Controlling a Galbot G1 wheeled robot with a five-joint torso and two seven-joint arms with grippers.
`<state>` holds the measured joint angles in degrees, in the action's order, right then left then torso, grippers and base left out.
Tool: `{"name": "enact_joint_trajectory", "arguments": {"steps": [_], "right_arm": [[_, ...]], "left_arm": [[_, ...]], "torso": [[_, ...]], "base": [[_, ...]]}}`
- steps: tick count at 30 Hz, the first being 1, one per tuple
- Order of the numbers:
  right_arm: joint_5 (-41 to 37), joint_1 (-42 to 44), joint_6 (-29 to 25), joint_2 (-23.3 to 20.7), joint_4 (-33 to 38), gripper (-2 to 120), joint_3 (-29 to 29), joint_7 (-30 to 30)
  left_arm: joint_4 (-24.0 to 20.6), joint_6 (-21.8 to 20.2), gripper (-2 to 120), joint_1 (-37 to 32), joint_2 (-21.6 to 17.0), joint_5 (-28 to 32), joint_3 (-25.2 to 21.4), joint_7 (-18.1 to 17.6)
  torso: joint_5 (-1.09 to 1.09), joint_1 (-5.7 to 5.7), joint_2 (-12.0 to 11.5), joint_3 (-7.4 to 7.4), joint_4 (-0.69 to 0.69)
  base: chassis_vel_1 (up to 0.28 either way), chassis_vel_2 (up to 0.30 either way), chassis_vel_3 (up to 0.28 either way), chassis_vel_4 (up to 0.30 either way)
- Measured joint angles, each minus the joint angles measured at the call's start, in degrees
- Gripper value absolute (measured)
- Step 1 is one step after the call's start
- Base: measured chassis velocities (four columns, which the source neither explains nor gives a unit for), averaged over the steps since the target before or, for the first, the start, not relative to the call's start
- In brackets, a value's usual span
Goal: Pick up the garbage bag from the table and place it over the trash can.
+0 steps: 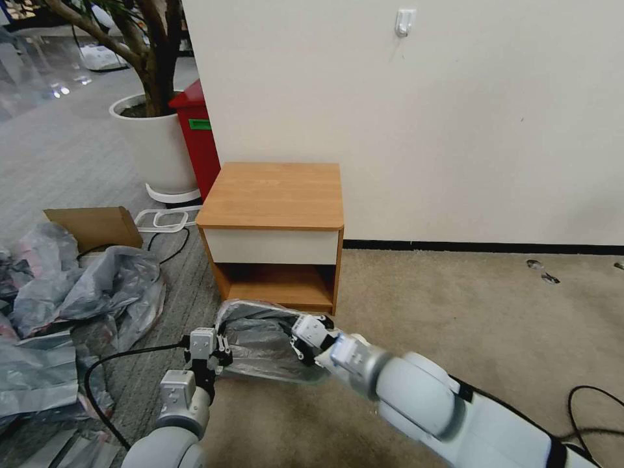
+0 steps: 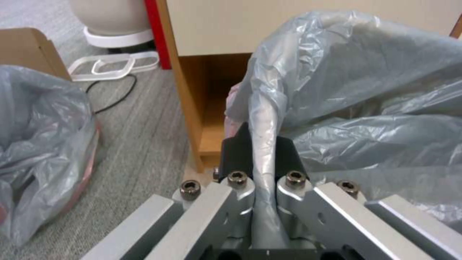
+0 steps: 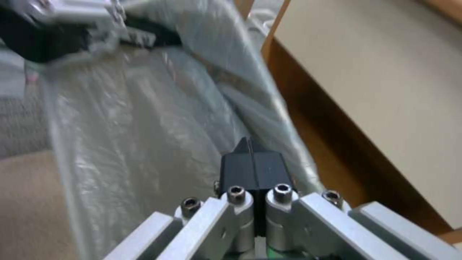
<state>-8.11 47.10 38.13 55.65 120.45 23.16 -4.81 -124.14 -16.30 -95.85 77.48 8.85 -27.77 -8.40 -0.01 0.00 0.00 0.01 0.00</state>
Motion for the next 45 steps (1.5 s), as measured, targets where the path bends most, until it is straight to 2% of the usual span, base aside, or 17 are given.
{"name": "enact_joint_trajectory", "arguments": {"steps": [2, 8, 22, 32, 40, 45], "right_arm": [[-0.5, -3.2, 1.3, 0.7, -3.4, 0, 3.7, -0.5], [0.6, -6.1, 1.7, 3.2, -10.1, 0, 7.5, -1.9], [1.8, -11.0, 2.1, 7.2, -17.6, 0, 12.9, -2.4], [2.4, -13.0, 0.9, 8.3, -22.6, 0, 15.1, -2.6], [2.4, -13.0, 0.0, 9.0, -24.3, 0, 15.4, -2.4], [2.4, -11.2, -0.4, 7.7, -20.8, 0, 14.0, -2.2]], "left_arm": [[0.4, 0.1, 0, 0.0, 0.5, -0.4, 0.2, 0.0], [0.4, 0.2, 0, -0.1, 0.6, -0.7, 0.5, 0.0], [-0.8, 0.2, 0, -1.0, 1.3, -1.0, 1.6, 0.1], [-2.3, -0.3, 0, -2.0, 2.2, -2.0, 2.4, -0.1], [-3.3, -0.6, 0, -2.6, 3.2, -2.6, 2.9, -0.3], [-2.4, -1.6, 0, -1.5, 3.1, -1.9, 2.5, -0.8]], "torso": [[0.00, 0.00, 0.0, 0.00, 0.01], [0.01, 0.00, 0.0, 0.00, 0.00], [0.01, 0.00, 0.0, 0.00, 0.00], [0.01, 0.00, 0.0, -0.01, 0.00], [0.01, 0.00, 0.0, 0.00, 0.00], [0.01, 0.00, 0.0, -0.01, 0.00]], "base": [[0.000, 0.000, 0.000, 0.000], [0.000, 0.000, 0.000, 0.000], [0.000, 0.000, 0.000, 0.000], [0.000, 0.000, 0.000, 0.000], [0.000, 0.000, 0.000, 0.000], [0.000, 0.000, 0.000, 0.000]]}}
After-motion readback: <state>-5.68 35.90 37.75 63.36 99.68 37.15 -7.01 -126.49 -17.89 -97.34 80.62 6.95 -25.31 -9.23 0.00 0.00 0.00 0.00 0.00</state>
